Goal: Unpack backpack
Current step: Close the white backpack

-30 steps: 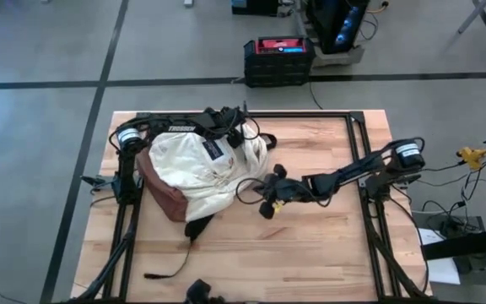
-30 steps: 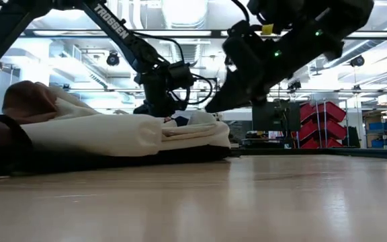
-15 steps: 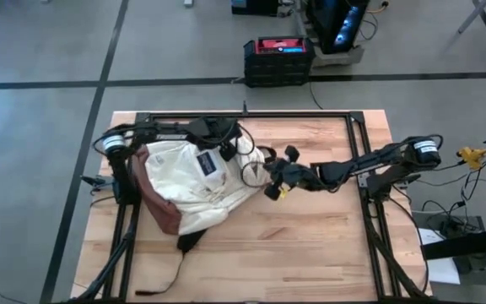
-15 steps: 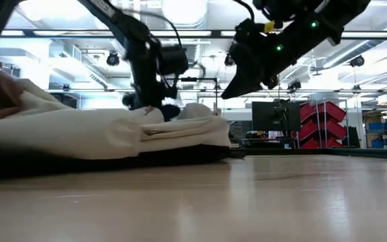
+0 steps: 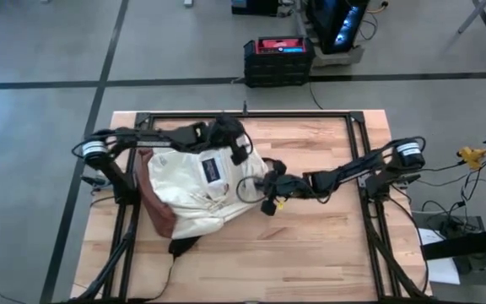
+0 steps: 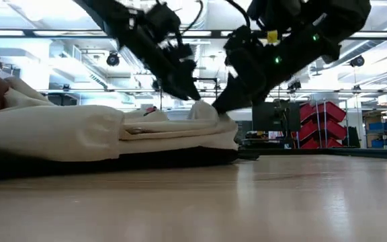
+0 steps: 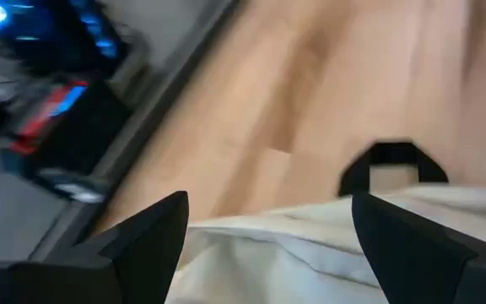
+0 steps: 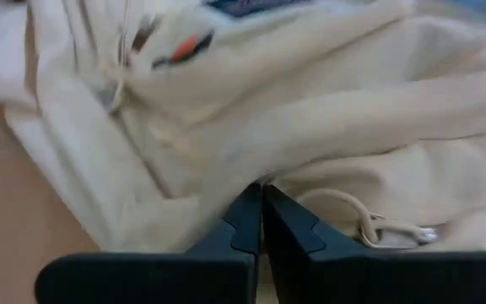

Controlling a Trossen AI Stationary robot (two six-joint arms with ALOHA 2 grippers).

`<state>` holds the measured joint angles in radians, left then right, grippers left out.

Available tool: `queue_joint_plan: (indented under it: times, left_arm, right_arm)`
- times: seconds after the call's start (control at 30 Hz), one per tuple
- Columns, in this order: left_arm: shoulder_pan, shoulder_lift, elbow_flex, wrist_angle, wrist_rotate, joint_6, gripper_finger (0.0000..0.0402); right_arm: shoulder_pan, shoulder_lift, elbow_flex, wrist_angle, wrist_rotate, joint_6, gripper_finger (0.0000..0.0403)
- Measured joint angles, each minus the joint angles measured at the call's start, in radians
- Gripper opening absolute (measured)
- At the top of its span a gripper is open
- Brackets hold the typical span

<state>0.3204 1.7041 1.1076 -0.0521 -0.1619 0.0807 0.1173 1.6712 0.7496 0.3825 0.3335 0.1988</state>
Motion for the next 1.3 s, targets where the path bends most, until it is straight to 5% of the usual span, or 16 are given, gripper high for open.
queue_joint_plan:
  times: [0.23, 0.53, 0.73, 0.83, 0.97, 1.1, 1.3]
  left_arm:
    - [-0.006, 0.112, -0.001, -0.195, -0.112, -0.012, 0.0314]
    - [-0.021, 0.086, -0.037, -0.410, -0.211, -0.290, 0.0314]
    - [-0.033, 0.016, -0.012, -0.394, -0.247, -0.292, 0.0314]
    - [-0.041, -0.015, 0.023, -0.312, -0.237, -0.193, 0.0314]
    - [-0.065, -0.026, 0.029, -0.168, -0.114, -0.079, 0.0314]
    - [-0.094, 0.023, 0.029, -0.098, 0.046, -0.003, 0.0314]
    - [-0.082, 0.140, 0.030, -0.158, -0.070, 0.002, 0.0314]
  right_arm:
    - [0.023, 0.067, 0.004, -0.146, 0.059, 0.061, 0.0000]
    - [-0.103, -0.075, -0.005, -0.400, 0.257, -0.214, 0.0000]
    - [-0.251, -0.163, -0.005, -0.384, 0.222, -0.354, 0.0000]
    - [-0.269, -0.224, -0.006, -0.382, 0.111, -0.330, 0.0000]
    - [-0.238, -0.275, -0.022, -0.287, -0.081, -0.253, 0.0000]
    - [-0.188, -0.259, -0.042, -0.161, -0.137, -0.202, 0.0000]
    - [-0.064, -0.175, -0.045, -0.048, -0.150, -0.131, 0.0000]
